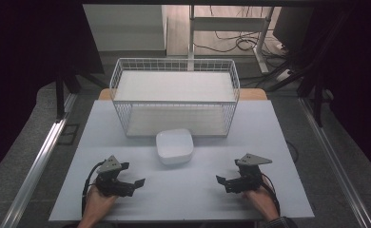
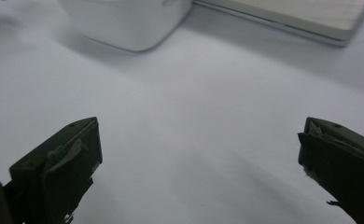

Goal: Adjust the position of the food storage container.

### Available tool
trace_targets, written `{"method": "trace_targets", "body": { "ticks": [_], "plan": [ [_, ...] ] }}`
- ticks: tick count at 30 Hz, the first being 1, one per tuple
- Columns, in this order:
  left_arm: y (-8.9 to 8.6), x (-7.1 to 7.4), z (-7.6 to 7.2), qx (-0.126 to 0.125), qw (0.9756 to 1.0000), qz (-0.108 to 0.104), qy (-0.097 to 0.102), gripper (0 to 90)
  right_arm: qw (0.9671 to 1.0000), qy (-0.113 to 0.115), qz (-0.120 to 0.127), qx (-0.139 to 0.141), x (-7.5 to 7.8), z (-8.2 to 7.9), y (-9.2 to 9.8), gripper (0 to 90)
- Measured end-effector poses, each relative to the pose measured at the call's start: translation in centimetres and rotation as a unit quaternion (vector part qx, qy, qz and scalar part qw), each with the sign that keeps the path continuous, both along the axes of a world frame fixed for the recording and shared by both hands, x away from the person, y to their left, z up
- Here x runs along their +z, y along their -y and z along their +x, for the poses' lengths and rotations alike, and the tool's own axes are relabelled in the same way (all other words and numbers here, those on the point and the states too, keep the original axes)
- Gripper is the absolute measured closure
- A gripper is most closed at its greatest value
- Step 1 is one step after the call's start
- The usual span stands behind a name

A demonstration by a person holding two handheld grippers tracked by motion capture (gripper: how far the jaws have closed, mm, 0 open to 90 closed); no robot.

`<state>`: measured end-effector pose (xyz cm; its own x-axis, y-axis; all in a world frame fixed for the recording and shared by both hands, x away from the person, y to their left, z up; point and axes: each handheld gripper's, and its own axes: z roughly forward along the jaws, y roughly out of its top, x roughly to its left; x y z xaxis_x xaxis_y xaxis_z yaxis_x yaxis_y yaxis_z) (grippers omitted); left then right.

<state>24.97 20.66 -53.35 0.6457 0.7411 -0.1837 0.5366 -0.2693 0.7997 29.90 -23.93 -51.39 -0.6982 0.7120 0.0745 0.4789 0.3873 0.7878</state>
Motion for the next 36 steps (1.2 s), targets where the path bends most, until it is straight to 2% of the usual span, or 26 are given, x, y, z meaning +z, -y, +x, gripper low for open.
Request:
{"method": "trace_targets", "body": {
  "ticks": [1,2,6,10,17,23,27,29,30,33,34,36],
  "plan": [
    [0.0,0.0,0.0,0.000,1.0000,0.000,0.000,4.7,1.0000,0.000,0.000,0.000,0.0,0.0,0.0,0.0],
    [0.1,0.0,-0.1,-0.001,0.9999,0.012,0.007,4.4,0.9998,0.011,-0.014,-0.004,-0.1,0.1,-0.2,0.0],
    [0.0,-0.1,-0.1,-0.002,0.9998,0.015,0.010,3.6,0.9997,0.012,-0.020,0.005,-0.1,-0.1,-0.6,0.0],
    [-0.1,-0.1,0.0,-0.005,0.9999,0.010,0.006,3.4,0.9996,0.010,-0.025,0.010,-0.2,-0.1,-0.8,0.0],
    [0.0,-0.1,0.1,-0.006,1.0000,0.006,-0.001,3.3,0.9997,-0.004,-0.017,0.017,-0.1,-0.1,-0.6,0.0],
    [0.0,-0.2,0.2,-0.009,0.9998,0.016,-0.004,3.3,0.9992,-0.013,-0.028,0.026,0.0,-0.1,-1.0,0.0],
    [-0.2,-0.1,0.3,-0.002,0.9997,0.024,-0.006,3.1,0.9985,-0.015,-0.049,0.022,0.0,0.1,-1.3,0.0],
    [-0.4,0.0,0.4,0.002,0.9997,0.021,-0.010,3.1,0.9984,-0.014,-0.050,0.021,0.0,0.2,-1.4,0.0],
    [-0.8,0.1,0.4,0.005,0.9998,0.011,-0.014,3.3,0.9986,-0.011,-0.049,0.016,0.1,0.2,-1.7,0.0],
    [-0.9,0.3,0.5,0.011,0.9998,0.009,-0.016,4.9,0.9987,-0.009,-0.046,0.018,0.2,0.4,-1.9,0.0],
    [-0.8,0.5,0.7,0.015,0.9996,0.020,-0.015,6.9,0.9986,-0.003,-0.048,0.021,0.4,0.5,-2.3,0.0],
    [-0.6,0.5,0.8,0.013,0.9995,0.027,-0.013,9.1,0.9985,0.001,-0.049,0.022,0.5,0.8,-2.7,0.0]
  ]
}}
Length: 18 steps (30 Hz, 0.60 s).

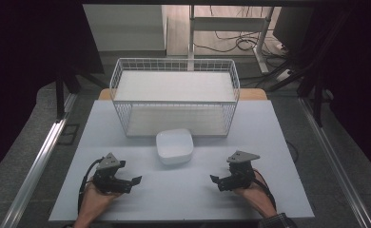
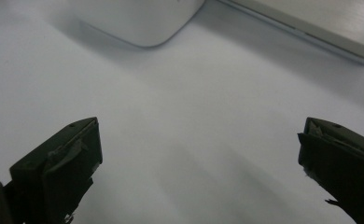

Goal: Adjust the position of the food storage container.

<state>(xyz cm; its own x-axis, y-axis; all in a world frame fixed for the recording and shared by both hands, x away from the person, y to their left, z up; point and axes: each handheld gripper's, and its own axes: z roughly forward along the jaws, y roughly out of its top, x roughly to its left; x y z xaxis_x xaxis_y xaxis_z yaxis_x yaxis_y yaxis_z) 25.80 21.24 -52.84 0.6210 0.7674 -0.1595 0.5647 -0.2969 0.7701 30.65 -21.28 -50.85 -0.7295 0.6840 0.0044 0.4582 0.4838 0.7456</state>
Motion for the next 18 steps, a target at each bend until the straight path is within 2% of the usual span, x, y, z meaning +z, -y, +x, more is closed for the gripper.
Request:
{"method": "trace_targets", "body": {
  "ticks": [5,8,13,16,17,18],
  "plan": [
    [0.7,0.3,0.5,-0.008,0.9999,-0.006,0.004,11.6,1.0000,0.002,-0.002,0.000,0.3,0.9,-0.7,0.0],
    [1.4,0.5,1.4,-0.013,0.9999,-0.004,0.010,12.4,0.9999,-0.004,0.009,-0.002,0.6,1.8,-1.3,0.0],
    [2.0,0.6,2.4,-0.016,0.9998,0.001,0.013,12.6,1.0000,-0.004,0.004,-0.001,0.8,2.8,-2.2,0.0],
    [2.2,0.7,3.7,-0.014,0.9998,0.002,0.016,12.6,1.0000,-0.002,0.003,-0.006,0.9,4.0,-3.3,0.0],
    [2.2,0.7,3.7,-0.014,0.9998,0.002,0.016,12.8,1.0000,-0.002,0.003,-0.006,0.9,4.0,-3.3,0.0],
    [2.4,0.7,4.4,-0.013,0.9998,0.005,0.017,13.0,0.9999,-0.001,0.003,-0.010,1.0,4.7,-3.7,2.3]
  ]
}}
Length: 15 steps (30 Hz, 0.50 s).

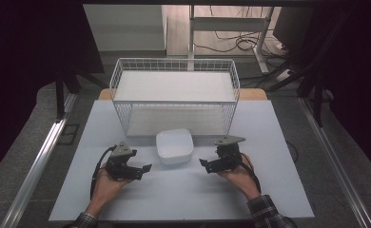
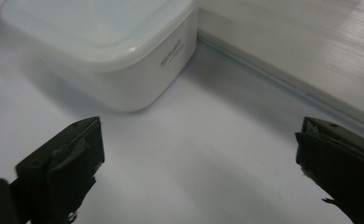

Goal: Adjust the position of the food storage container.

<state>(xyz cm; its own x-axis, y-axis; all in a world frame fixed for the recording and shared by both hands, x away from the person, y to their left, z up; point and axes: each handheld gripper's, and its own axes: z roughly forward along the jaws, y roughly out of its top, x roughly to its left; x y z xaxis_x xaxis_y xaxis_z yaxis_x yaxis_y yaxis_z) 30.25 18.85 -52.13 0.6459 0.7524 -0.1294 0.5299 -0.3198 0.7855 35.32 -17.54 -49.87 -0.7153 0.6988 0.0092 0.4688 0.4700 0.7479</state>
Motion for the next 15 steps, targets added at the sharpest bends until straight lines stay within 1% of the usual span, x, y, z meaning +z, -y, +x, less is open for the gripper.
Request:
{"method": "trace_targets", "body": {
  "ticks": [1,5,7,9,10,11,12,13,14,15],
  "plan": [
    [0.0,0.0,0.0,0.000,1.0000,0.000,0.000,13.4,1.0000,0.000,0.000,0.000,0.0,0.0,0.0,2.3],
    [0.3,-0.1,1.7,0.006,0.9998,0.018,0.001,14.3,1.0000,0.005,-0.002,-0.008,-0.1,1.4,-0.6,9.1],
    [0.4,-0.2,2.4,0.012,0.9998,0.019,0.000,15.1,0.9999,0.001,0.001,-0.012,-0.1,2.2,-0.9,12.7],
    [0.5,-0.2,3.1,0.016,0.9997,0.017,-0.002,18.5,0.9999,-0.002,0.002,-0.017,-0.3,2.9,-1.1,18.7],
    [0.8,-0.2,3.7,0.018,0.9997,0.017,-0.004,24.9,0.9998,-0.006,0.004,-0.017,-0.6,3.5,-1.4,27.1],
    [0.8,-0.2,3.7,0.018,0.9997,0.017,-0.004,29.4,0.9998,-0.006,0.004,-0.017,-0.6,3.5,-1.4,27.1],
    [1.1,-0.3,4.3,0.019,0.9996,0.017,-0.008,35.1,0.9998,-0.014,0.005,-0.010,-0.9,3.9,-1.7,36.6],
    [1.1,-0.3,4.3,0.019,0.9996,0.017,-0.008,40.5,0.9998,-0.014,0.005,-0.010,-0.9,3.9,-1.7,36.6],
    [1.3,-0.3,4.8,0.019,0.9995,0.013,-0.020,46.5,0.9999,-0.014,0.002,-0.003,-1.0,4.3,-2.2,47.6],
    [1.3,-0.3,4.8,0.019,0.9995,0.013,-0.020,51.8,0.9999,-0.014,0.002,-0.003,-1.0,4.3,-2.2,47.6]
  ]
}}
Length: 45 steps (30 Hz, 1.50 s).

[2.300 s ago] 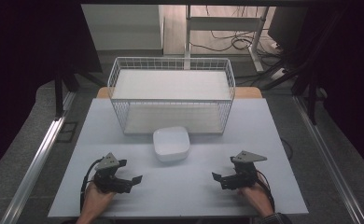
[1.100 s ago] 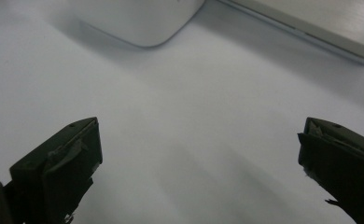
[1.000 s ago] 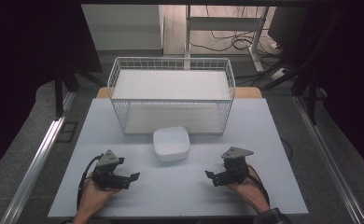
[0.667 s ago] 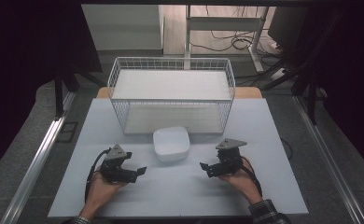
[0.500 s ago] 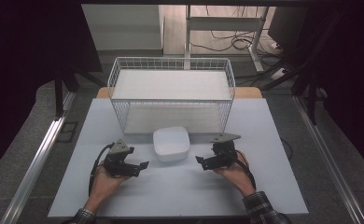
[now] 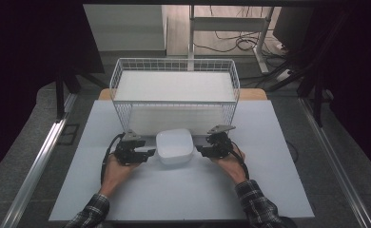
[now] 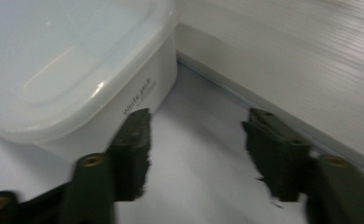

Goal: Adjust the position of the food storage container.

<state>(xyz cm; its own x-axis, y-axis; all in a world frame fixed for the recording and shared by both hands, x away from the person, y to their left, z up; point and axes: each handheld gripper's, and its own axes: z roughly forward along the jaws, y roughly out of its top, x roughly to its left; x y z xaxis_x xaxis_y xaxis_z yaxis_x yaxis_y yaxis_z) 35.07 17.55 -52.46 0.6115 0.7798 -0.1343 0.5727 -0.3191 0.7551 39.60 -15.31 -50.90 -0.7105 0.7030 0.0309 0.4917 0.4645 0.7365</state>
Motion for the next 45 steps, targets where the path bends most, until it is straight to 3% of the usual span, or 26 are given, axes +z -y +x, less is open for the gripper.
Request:
{"method": "trace_targets", "body": {
  "ticks": [1,2,3,5,9,12,14,24,32,40,45],
  "plan": [
    [0.2,-0.1,0.5,-0.003,1.0000,-0.005,-0.007,57.3,1.0000,-0.005,-0.002,0.006,-0.1,0.4,-0.5,59.6],
    [0.2,-0.1,0.5,-0.003,1.0000,-0.005,-0.007,62.3,1.0000,-0.005,-0.002,0.006,-0.1,0.4,-0.5,59.6],
    [0.4,-0.1,0.6,-0.001,0.9999,-0.007,-0.011,62.3,0.9999,-0.008,0.000,0.007,-0.1,0.5,-0.8,66.5],
    [0.6,-0.2,0.9,-0.005,0.9998,-0.010,-0.019,73.2,0.9999,-0.010,-0.001,0.010,-0.1,0.8,-1.2,76.7],
    [1.1,-0.4,1.2,-0.006,0.9992,-0.026,-0.028,89.9,0.9995,-0.020,0.000,0.024,-0.2,1.4,-2.2,89.2],
    [1.2,-0.4,1.2,-0.003,0.9993,-0.024,-0.030,90.0,0.9994,-0.015,-0.005,0.031,-0.1,1.4,-2.7,89.4],
    [1.1,-0.5,1.1,-0.002,0.9987,-0.035,-0.036,90.0,0.9993,-0.010,-0.017,0.031,0.0,1.0,-2.8,89.4],
    [1.9,-0.2,0.1,-0.008,0.9989,-0.025,-0.039,90.0,0.9993,-0.019,-0.007,0.033,0.1,-0.9,-1.7,89.5],
    [2.1,0.0,-2.2,-0.030,0.9981,-0.020,-0.049,90.0,0.9986,-0.024,-0.010,0.046,0.3,-3.1,-1.1,89.5],
    [3.2,0.4,-4.6,-0.052,0.9977,0.009,-0.042,90.0,0.9975,-0.036,-0.019,0.058,0.5,-6.0,-0.2,89.5],
    [3.6,0.4,-5.9,-0.062,0.9971,0.005,-0.045,90.0,0.9972,-0.036,-0.024,0.061,0.6,-7.2,0.4,89.5]
  ]
}}
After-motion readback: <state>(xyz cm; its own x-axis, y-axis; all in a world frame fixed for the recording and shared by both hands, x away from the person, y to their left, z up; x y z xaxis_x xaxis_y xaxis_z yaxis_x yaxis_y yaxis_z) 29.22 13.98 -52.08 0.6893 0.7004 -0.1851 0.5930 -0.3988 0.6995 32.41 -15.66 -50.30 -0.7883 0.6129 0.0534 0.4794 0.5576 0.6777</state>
